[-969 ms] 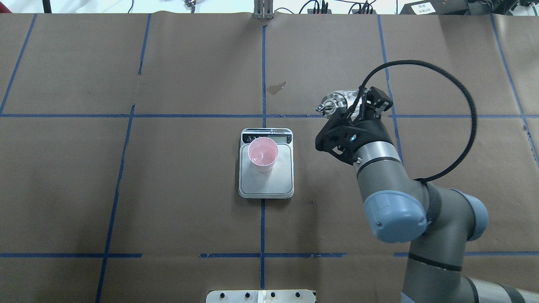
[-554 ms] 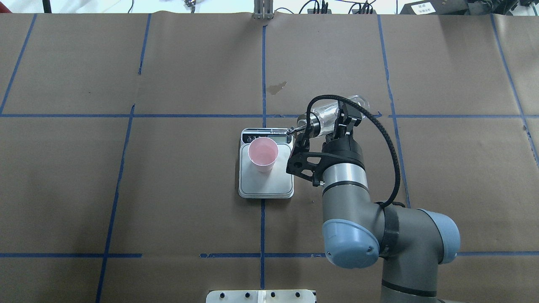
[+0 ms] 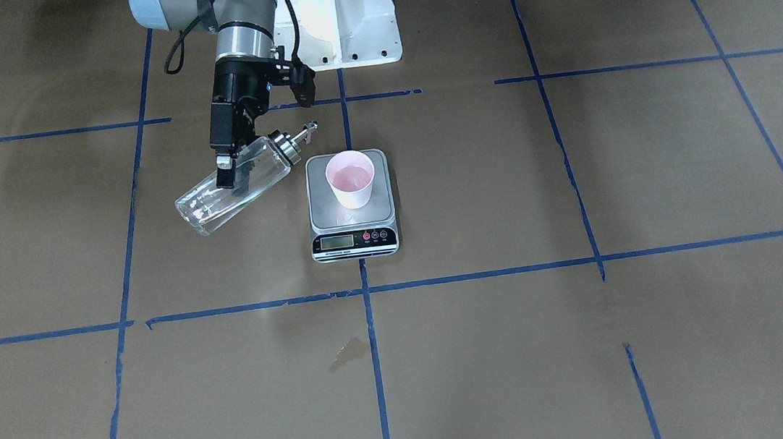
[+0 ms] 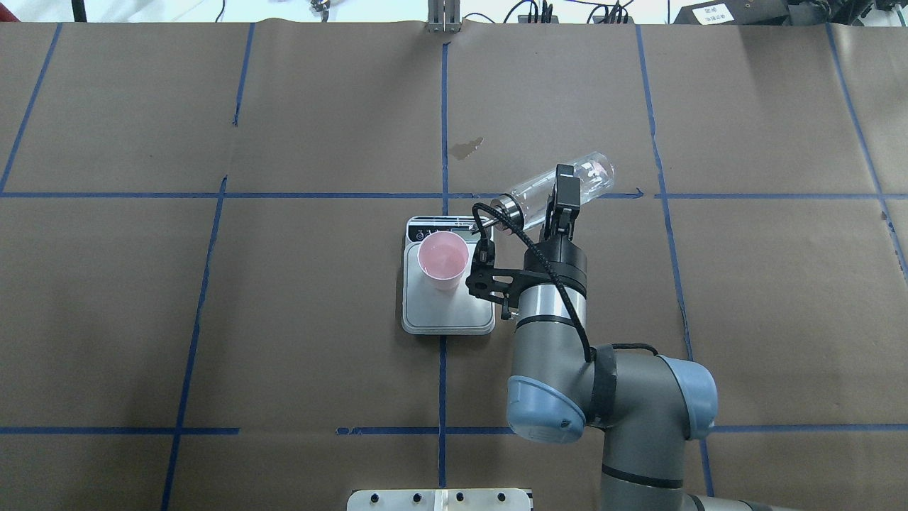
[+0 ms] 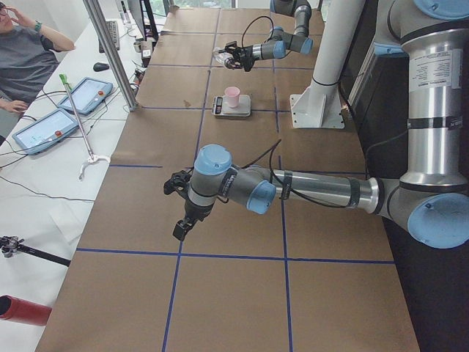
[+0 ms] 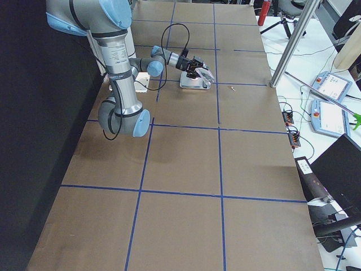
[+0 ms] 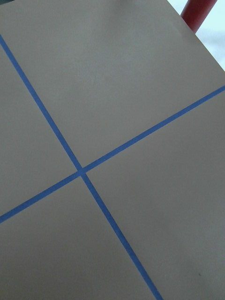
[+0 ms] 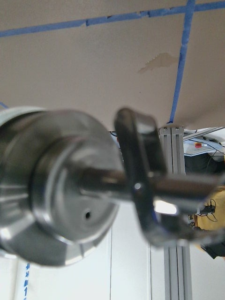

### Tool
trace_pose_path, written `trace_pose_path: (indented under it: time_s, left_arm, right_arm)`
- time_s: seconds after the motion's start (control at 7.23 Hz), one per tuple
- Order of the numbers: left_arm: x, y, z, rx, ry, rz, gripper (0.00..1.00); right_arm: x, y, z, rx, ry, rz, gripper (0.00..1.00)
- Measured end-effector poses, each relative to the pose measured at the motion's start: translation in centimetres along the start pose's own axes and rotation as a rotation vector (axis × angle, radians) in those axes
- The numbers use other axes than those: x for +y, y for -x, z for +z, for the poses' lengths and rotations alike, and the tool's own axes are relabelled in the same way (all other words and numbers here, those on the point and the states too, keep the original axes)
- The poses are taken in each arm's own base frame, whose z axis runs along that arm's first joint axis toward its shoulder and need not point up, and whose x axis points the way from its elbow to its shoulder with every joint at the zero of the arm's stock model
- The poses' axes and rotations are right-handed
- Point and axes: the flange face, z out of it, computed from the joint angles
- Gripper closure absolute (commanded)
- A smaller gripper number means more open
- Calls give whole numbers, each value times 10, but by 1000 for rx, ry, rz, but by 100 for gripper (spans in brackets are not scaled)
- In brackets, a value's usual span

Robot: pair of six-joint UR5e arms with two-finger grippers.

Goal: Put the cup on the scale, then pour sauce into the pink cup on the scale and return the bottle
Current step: 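Tilt the dispenser spout down over the pink cup to pour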

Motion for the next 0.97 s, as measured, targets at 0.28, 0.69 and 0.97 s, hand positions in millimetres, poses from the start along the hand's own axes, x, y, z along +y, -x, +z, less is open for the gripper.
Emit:
trace_pose_path:
  time_s: [0.28, 0.69, 0.97]
  left_arm:
    - [0, 0, 0, -1, -5, 3, 0]
    - [0, 0, -1, -2, -8, 5, 0]
    - [-1, 0, -1, -2, -8, 6, 0]
  right_arm:
    - [-10, 19, 11, 76, 17, -70, 100]
    - [-13, 18, 18, 164, 34, -230, 100]
    - [-14, 13, 17, 213, 44, -325, 100]
